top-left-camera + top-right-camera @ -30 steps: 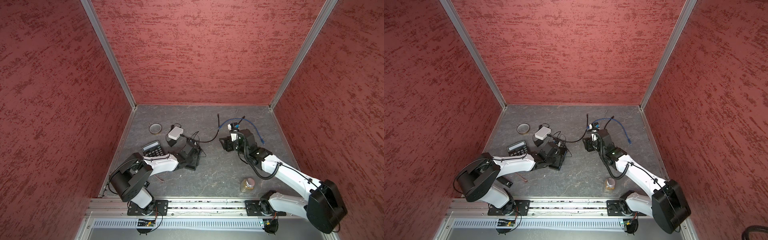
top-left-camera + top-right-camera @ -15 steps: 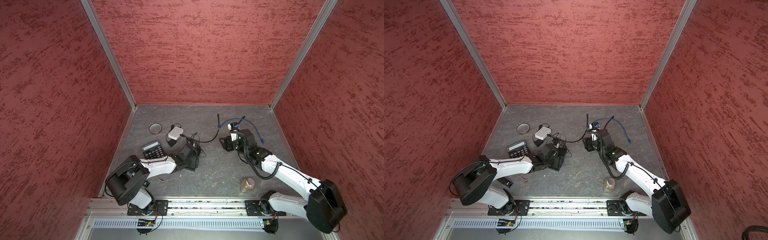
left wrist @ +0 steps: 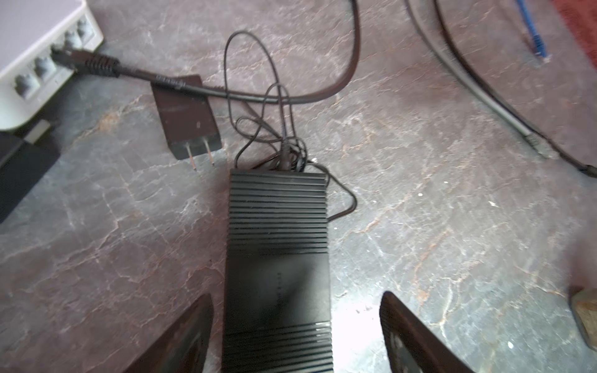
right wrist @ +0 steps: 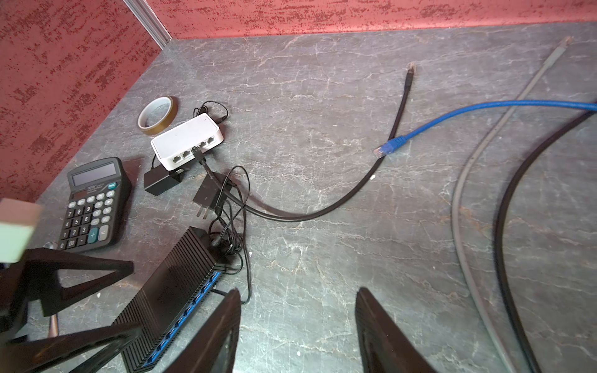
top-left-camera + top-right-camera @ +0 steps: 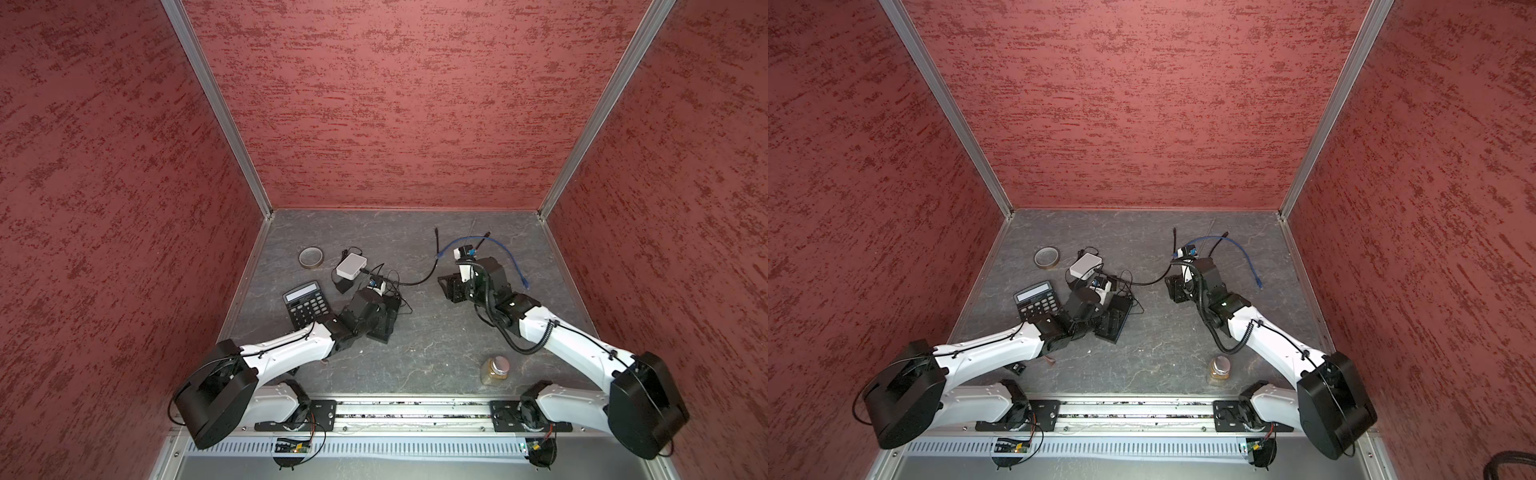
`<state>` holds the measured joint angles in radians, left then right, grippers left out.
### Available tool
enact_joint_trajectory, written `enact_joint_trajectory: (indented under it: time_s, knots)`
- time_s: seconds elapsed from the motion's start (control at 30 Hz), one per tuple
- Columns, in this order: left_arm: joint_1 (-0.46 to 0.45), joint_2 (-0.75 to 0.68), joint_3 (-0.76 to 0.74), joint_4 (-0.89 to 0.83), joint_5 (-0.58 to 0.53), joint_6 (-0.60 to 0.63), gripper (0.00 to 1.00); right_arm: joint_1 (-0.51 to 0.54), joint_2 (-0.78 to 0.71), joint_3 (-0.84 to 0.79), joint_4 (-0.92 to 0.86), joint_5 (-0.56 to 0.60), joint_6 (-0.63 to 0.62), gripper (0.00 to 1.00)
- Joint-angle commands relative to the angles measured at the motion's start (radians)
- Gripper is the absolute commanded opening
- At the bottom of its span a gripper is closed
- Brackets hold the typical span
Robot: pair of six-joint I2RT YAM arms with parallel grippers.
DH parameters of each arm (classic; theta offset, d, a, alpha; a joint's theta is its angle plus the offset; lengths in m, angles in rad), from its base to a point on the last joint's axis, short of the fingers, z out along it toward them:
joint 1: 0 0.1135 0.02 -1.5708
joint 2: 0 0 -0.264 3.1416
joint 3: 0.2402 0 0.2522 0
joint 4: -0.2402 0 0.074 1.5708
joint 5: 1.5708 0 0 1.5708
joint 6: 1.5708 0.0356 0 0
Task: Insert the plug into the switch port
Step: 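Open the left gripper off the box while the right arm draws back, then lower the right gripper onto the blue ethernet cable and close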
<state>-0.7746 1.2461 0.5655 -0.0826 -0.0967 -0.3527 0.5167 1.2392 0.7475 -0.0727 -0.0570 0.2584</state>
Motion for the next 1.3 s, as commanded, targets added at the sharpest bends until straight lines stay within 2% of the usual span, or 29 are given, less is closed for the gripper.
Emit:
enact_joint_trajectory:
  time_s: [0.0,0.1,0.13,0.17,0.3,0.43,0.63,0.77,0.9,1.07,1.27]
  knots:
    - [-0.024,-0.048,-0.024,0.085,-0.002,0.062,0.82,-0.012,0.013,0.061,-0.001,0.029,-0.045,0.58]
    - [-0.073,-0.089,-0.046,0.16,0.0,0.108,0.82,-0.022,0.036,0.1,-0.025,0.041,-0.073,0.58]
    - [-0.096,-0.102,-0.047,0.177,-0.014,0.118,0.87,-0.028,0.048,0.119,-0.041,0.049,-0.078,0.58]
    - [-0.113,-0.114,-0.045,0.186,-0.022,0.119,1.0,-0.036,0.06,0.139,-0.06,0.055,-0.081,0.58]
    - [-0.125,-0.135,-0.017,0.161,-0.039,0.098,1.0,-0.07,0.12,0.222,-0.133,0.045,-0.095,0.58]
    - [-0.128,-0.144,0.007,0.123,-0.101,0.034,1.0,-0.104,0.196,0.305,-0.214,0.055,-0.121,0.58]
    - [-0.125,-0.173,-0.082,0.232,-0.192,-0.063,1.0,-0.154,0.319,0.408,-0.277,0.053,-0.176,0.57]
    - [-0.125,-0.203,-0.067,0.121,-0.231,-0.07,1.0,-0.168,0.399,0.478,-0.303,0.058,-0.231,0.56]
    - [-0.125,-0.25,-0.092,0.102,-0.238,-0.066,1.0,-0.187,0.485,0.54,-0.335,0.098,-0.242,0.56]
    - [-0.124,-0.296,-0.123,0.097,-0.231,-0.068,1.0,-0.234,0.525,0.549,-0.346,0.188,-0.208,0.55]
    - [-0.125,-0.292,-0.149,0.117,-0.234,-0.075,1.0,-0.374,0.491,0.501,-0.353,0.155,-0.18,0.55]
